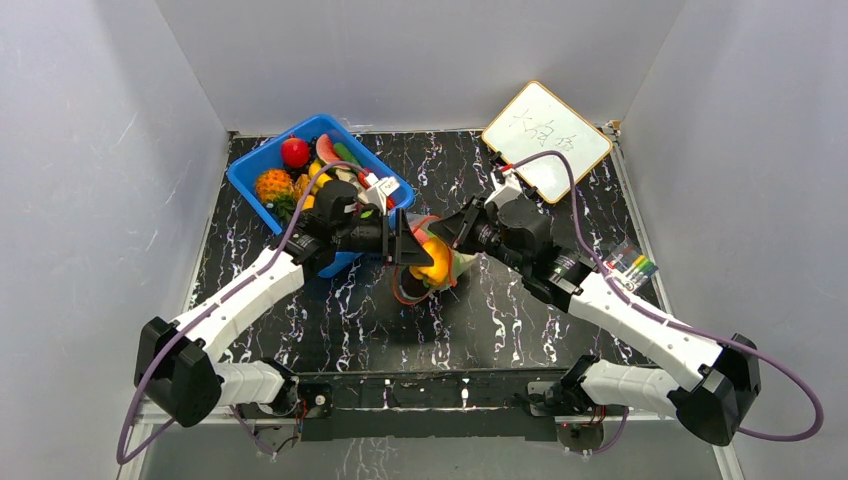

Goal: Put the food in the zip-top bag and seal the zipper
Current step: Place the fake vegetable in the zipper food storage bag.

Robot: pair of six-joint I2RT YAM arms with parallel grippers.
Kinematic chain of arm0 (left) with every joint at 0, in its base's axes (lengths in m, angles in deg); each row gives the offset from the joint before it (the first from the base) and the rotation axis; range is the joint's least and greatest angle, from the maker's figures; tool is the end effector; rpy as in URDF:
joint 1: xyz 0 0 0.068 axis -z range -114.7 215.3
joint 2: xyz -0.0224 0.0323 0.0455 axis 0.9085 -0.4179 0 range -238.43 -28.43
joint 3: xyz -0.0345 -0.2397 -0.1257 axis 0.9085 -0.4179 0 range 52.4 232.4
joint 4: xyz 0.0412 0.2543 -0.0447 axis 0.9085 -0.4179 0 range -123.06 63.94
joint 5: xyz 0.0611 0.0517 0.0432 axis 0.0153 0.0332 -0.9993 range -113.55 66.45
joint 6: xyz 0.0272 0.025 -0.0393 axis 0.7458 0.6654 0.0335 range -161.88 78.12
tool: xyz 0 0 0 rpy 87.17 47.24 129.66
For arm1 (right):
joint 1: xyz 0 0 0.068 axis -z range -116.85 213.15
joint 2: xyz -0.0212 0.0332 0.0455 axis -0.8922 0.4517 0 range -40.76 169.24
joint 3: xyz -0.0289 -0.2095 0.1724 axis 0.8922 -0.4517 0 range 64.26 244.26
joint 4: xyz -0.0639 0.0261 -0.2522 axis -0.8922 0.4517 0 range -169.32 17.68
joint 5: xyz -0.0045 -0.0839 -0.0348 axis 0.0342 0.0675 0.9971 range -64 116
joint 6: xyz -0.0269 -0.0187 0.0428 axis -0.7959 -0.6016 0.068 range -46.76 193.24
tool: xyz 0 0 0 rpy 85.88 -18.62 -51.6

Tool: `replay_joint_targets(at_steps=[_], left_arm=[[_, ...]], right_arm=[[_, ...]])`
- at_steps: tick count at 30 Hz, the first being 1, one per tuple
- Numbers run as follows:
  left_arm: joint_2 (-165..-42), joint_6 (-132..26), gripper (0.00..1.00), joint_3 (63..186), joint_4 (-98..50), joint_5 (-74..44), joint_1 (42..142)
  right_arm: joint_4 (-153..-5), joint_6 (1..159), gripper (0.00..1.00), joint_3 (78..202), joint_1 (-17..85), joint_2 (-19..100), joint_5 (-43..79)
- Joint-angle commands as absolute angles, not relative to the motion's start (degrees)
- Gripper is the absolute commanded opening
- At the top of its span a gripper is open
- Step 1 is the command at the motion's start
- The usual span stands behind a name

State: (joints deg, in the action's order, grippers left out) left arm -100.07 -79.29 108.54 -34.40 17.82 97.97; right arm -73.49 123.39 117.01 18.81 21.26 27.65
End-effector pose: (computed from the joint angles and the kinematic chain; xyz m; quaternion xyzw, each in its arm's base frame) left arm 0.2239 -0.1716 0.3157 0.1603 0.7912 -0.5355 0.2482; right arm 0.1821 0.1764 0.3379 0.0490 0.7923 0.4387 0.4212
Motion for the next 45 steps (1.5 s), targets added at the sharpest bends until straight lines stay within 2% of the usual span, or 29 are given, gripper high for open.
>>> replay_joint_targets(at_steps=[1, 9, 13, 15, 18, 20, 24, 30, 39, 40, 41, 42, 45], left_arm=[[-100.3, -77.2, 0.29, 110.6, -38.1, 11.3, 99.1], [-104.3, -77.2, 0.28, 114.4, -41.0, 6.9, 99.5], [-104.7, -78.7, 0.32, 113.9, -39.8, 4.5, 99.6], [-104.4, -80.2, 0.4, 113.2, -38.3, 4.4, 99.7], [-103.1, -81.4, 0.59, 113.0, -36.9, 5.6, 99.8], [-101.6, -80.8, 0.69, 113.9, -39.0, 5.3, 99.9], [-98.2, -78.3, 0.77, 115.6, -44.1, 5.0, 99.9], [-93.6, -75.7, 0.86, 118.2, -51.8, 2.2, 99.9], [-91.4, -69.1, 0.88, 122.5, -61.9, -5.4, 99.8], [-91.1, -68.5, 0.87, 122.8, -62.9, -6.6, 99.9], [-90.4, -66.9, 0.79, 122.7, -65.5, -9.9, 99.9], [-90.1, -66.5, 0.77, 122.4, -66.0, -10.8, 99.9], [-89.3, -65.5, 0.68, 120.2, -64.5, -8.2, 99.8]], right_arm=[[-78.5, 118.4, 0.0, 122.8, 17.4, 20.8, 23.0], [-76.3, 115.4, 0.0, 122.4, 15.9, 20.9, 17.4], [-77.8, 115.7, 0.0, 121.3, 14.7, 21.0, 15.7], [-77.1, 115.5, 0.0, 121.2, 14.6, 21.1, 16.3], [-75.3, 115.1, 0.0, 121.2, 14.6, 20.0, 20.6], [-74.0, 114.9, 0.0, 121.5, 14.6, 18.7, 24.7], [-72.2, 115.1, 0.0, 121.8, 14.6, 16.4, 32.3], [-72.2, 116.0, 0.0, 121.8, 14.6, 15.7, 34.6], [-72.9, 116.4, 0.0, 121.7, 14.6, 15.3, 35.3], [-73.0, 116.5, 0.0, 121.7, 14.6, 15.1, 35.2], [-72.9, 117.1, 0.0, 121.7, 14.6, 14.8, 34.6], [-72.9, 117.2, 0.0, 121.7, 14.6, 14.7, 34.6], [-72.9, 117.6, 0.0, 121.7, 14.6, 14.2, 34.6]])
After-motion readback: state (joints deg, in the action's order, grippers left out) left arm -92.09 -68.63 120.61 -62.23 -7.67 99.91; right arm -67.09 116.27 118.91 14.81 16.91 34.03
